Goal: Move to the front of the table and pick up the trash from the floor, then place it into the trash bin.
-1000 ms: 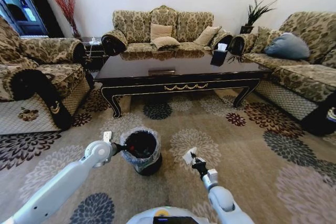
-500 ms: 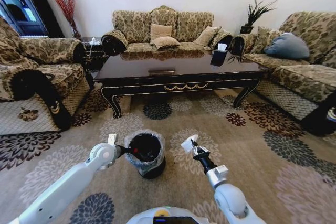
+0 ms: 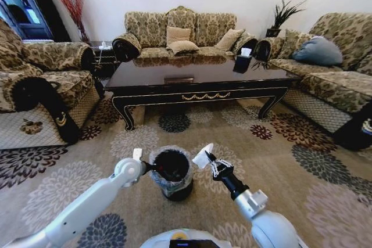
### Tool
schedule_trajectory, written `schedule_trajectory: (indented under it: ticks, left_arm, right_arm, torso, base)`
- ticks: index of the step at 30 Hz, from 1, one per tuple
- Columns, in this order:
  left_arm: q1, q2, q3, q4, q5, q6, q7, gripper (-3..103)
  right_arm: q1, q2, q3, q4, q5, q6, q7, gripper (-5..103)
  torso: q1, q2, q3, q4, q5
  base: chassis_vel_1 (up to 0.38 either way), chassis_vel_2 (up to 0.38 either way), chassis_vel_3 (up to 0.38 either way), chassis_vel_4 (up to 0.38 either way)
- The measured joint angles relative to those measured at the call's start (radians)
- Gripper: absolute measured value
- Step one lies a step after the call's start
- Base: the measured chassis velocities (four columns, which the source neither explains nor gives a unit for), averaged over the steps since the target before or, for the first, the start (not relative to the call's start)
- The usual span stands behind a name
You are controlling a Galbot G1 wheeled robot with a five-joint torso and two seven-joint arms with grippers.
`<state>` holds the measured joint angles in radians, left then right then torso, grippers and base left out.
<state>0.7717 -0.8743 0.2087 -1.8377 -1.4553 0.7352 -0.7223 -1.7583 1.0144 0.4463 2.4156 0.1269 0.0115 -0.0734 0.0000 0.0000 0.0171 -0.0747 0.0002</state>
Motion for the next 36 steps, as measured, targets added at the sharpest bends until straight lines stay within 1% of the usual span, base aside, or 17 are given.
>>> schedule_trajectory:
  ticks: [5, 6, 11, 17, 22, 26, 33, 36]
  left_arm:
    - [-0.072, -0.069, 0.114, 0.038, -0.017, 0.0, -0.025, 0]
    - [-0.072, -0.069, 0.114, 0.038, -0.017, 0.0, -0.025, 0]
    - [-0.135, -0.139, 0.2, 0.078, -0.032, 0.0, -0.045, 0]
    - [-0.171, -0.144, 0.237, 0.078, -0.06, 0.0, -0.056, 0]
    - [-0.186, -0.141, 0.257, 0.073, -0.072, 0.0, -0.062, 0]
    - [-0.185, -0.139, 0.259, 0.058, -0.075, 0.0, -0.065, 0]
    - [-0.168, -0.123, 0.247, 0.037, -0.075, 0.0, -0.066, 0]
    - [-0.157, -0.118, 0.236, 0.031, -0.073, 0.0, -0.066, 0]
  right_arm:
    - [-0.011, -0.035, 0.003, 0.018, -0.039, 0.01, -0.026, 0]
    - [-0.011, -0.035, 0.003, 0.018, -0.039, 0.01, -0.026, 0]
    - [-0.031, -0.051, 0.016, 0.024, -0.053, 0.022, -0.041, 0]
    - [-0.031, -0.052, 0.013, -0.002, -0.059, 0.027, -0.045, 0]
    - [-0.001, -0.053, -0.02, -0.062, -0.075, 0.028, -0.046, 0]
    - [0.025, -0.057, -0.056, -0.122, -0.111, 0.034, -0.056, 0]
    - [0.048, -0.068, -0.075, -0.167, -0.165, 0.038, -0.064, 0]
    - [0.053, -0.068, -0.075, -0.188, -0.217, 0.041, -0.071, 0]
  torso:
    - [0.0, 0.0, 0.0, 0.0, 0.0001]
    - [0.0, 0.0, 0.0, 0.0, 0.0001]
    - [0.0, 0.0, 0.0, -0.0002, 0.0]
    - [0.0, 0.0, 0.0, 0.0, -0.0001]
    - [0.0, 0.0, 0.0, 0.0003, 0.0]
    - [0.0, 0.0, 0.0, 0.0, -0.0002]
    - [0.0, 0.0, 0.0, 0.0002, -0.0002]
    - [0.0, 0.0, 0.0, 0.0001, -0.0002]
  base:
    - [0.0, 0.0, 0.0, 0.0]
    - [0.0, 0.0, 0.0, 0.0]
    - [0.0, 0.0, 0.0, 0.0]
    - [0.0, 0.0, 0.0, 0.0]
    - [0.0, 0.0, 0.0, 0.0]
    - [0.0, 0.0, 0.0, 0.0]
    - [0.0, 0.0, 0.0, 0.0]
    - [0.0, 0.0, 0.0, 0.0]
